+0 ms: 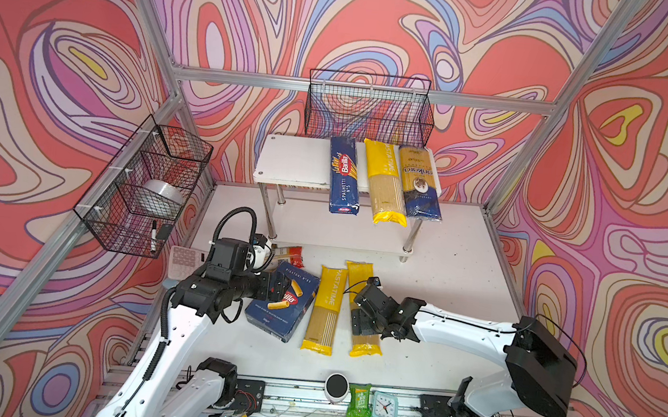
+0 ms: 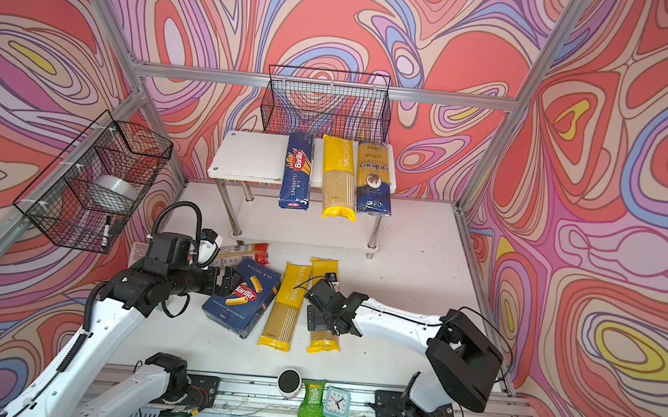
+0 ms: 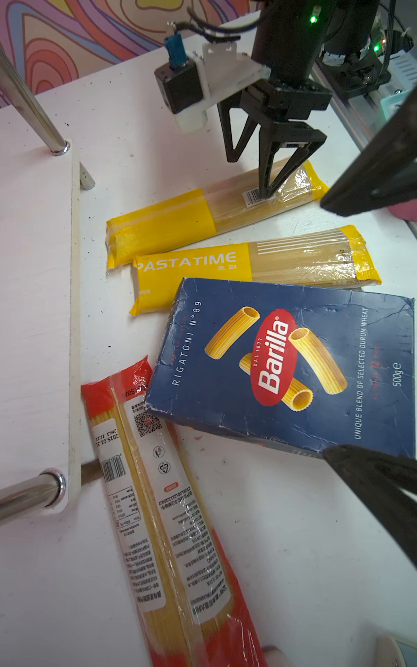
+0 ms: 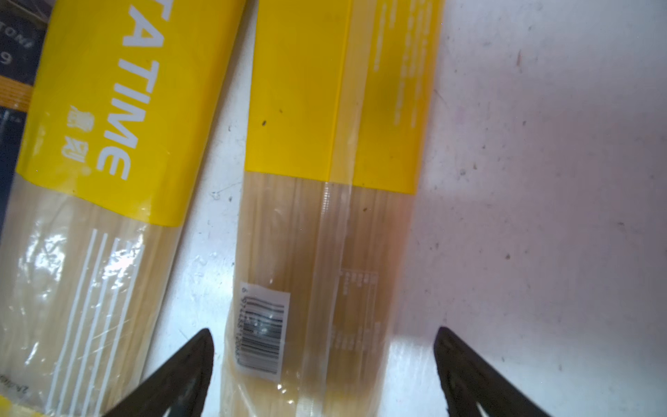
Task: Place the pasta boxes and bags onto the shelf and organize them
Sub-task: 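Close the right gripper around the yellow PASTATIME bag while the left gripper rises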
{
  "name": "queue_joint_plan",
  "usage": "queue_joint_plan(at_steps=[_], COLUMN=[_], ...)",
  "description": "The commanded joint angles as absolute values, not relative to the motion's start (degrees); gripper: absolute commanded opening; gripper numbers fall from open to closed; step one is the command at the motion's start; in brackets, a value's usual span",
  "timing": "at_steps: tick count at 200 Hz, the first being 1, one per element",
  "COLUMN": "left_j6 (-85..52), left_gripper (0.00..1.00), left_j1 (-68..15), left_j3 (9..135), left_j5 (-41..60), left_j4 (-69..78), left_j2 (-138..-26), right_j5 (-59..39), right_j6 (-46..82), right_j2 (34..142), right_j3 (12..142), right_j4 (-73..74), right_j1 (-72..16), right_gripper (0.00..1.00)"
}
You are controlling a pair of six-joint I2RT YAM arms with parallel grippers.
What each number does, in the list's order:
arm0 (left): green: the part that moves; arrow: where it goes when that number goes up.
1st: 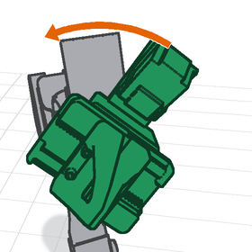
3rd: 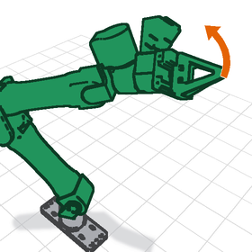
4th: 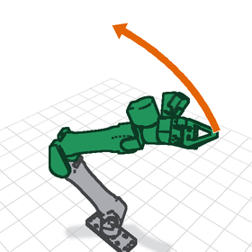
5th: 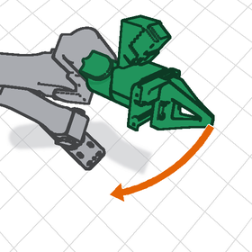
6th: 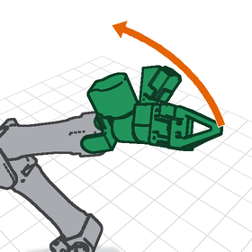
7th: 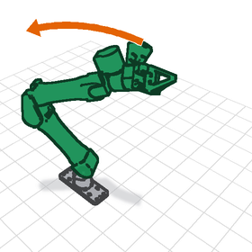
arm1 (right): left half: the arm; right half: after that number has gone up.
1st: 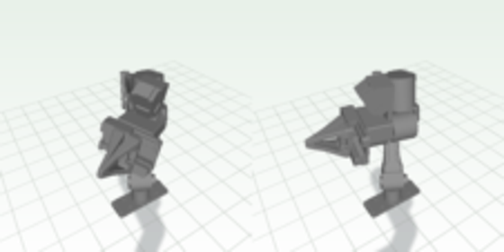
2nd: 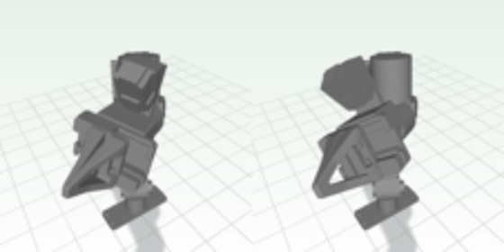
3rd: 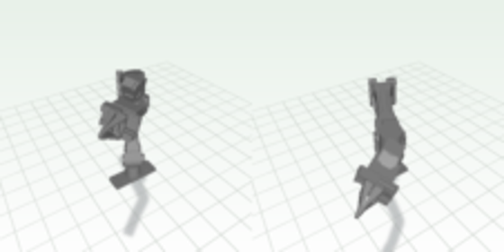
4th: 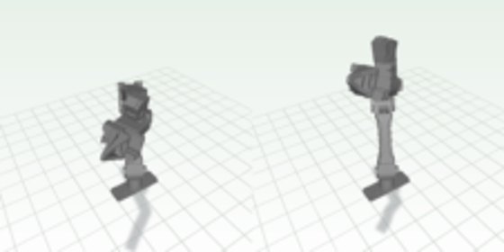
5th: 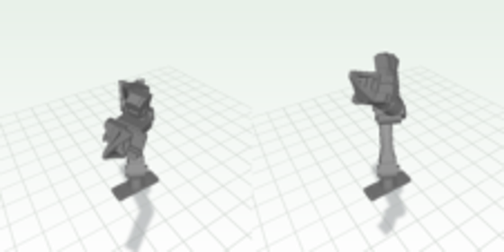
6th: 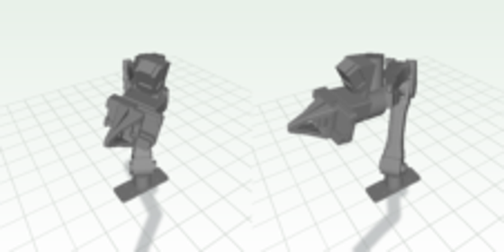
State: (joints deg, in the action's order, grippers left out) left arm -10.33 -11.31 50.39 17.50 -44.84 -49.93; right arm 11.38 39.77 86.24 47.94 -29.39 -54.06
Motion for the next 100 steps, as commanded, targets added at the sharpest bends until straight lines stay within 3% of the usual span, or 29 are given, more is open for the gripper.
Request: queue_joint_plan(at_steps=[1,100], left_j6=[-9.5,-9.9], left_gripper=[1.0,1.0], left_j1=[-11.5,-11.5], left_j3=[49.8,49.5], left_j5=[16.0,14.5], left_j4=[-44.7,-44.8], left_j2=[-49.2,-48.3], right_j5=[11.9,10.1], right_j6=[38.4,40.2], right_j2=[87.5,92.2], right_j3=[48.8,47.4], right_j4=[-28.8,-25.0], right_j1=[-54.1,-54.1], right_gripper=[0.98,0.98])
